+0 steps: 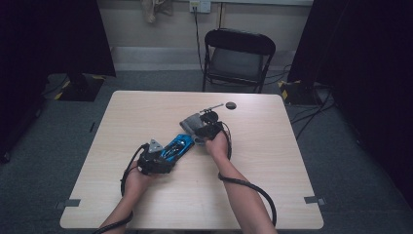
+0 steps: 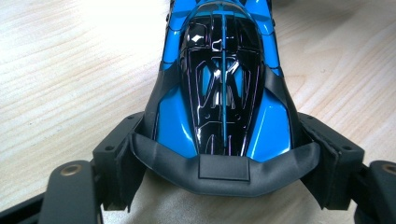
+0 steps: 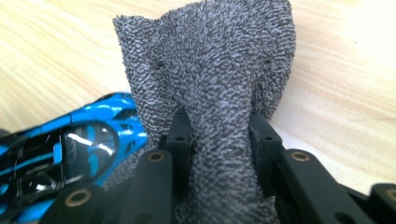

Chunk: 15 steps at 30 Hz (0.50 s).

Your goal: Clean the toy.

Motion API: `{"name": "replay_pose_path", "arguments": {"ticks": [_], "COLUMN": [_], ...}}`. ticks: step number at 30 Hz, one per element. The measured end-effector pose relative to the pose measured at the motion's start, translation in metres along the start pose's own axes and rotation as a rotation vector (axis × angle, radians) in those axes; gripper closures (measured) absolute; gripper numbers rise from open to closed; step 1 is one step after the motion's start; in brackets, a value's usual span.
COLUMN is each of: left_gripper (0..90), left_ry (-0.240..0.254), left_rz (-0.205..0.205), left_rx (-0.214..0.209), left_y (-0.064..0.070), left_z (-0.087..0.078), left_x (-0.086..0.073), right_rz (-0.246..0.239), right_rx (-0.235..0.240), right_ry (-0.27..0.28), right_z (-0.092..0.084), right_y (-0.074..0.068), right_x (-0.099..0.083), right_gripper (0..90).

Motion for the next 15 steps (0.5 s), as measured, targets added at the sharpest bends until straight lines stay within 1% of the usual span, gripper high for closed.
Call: {"name": "replay_pose_path", "arguments": {"ticks": [5,9,13,15], "left_gripper": [24.5,24.5,24.5,24.4], "left_ry": [0.0,0.001,0.0,-0.001], "left_rz": [0.0,-0.001,-0.002,-0.003], "left_rx": [0.0,0.0,-0.001,-0.002], "left_y": [0.0,0.0,0.0,0.0], "left_z": [0.0,0.0,0.0,0.0], "left_x": [0.0,0.0,0.0,0.0], "right_rz": [-0.011,-0.006,0.002,-0.004], "right_rx": [0.003,0.013,0.028,0.034], "right_ry": [0.012,0.013,0.012,0.013], "right_z": [-0.012,-0.022,-0.031,-0.036], "right_y": [0.005,0.01,0.013,0.014], "right_x": [-0.006,-0.013,-0.025,-0.034], "right_gripper": [67.5,67.5,67.5,67.5]}}
Point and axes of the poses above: each handheld gripper's, and its own axes: z roughly forward along the jaws, x roughly out of its top, y roughly to its right, the point moved 10 cm from there along z, roughly forward along the jaws, and after that the axes turned 11 degrees about -x, right-handed, at the moved point
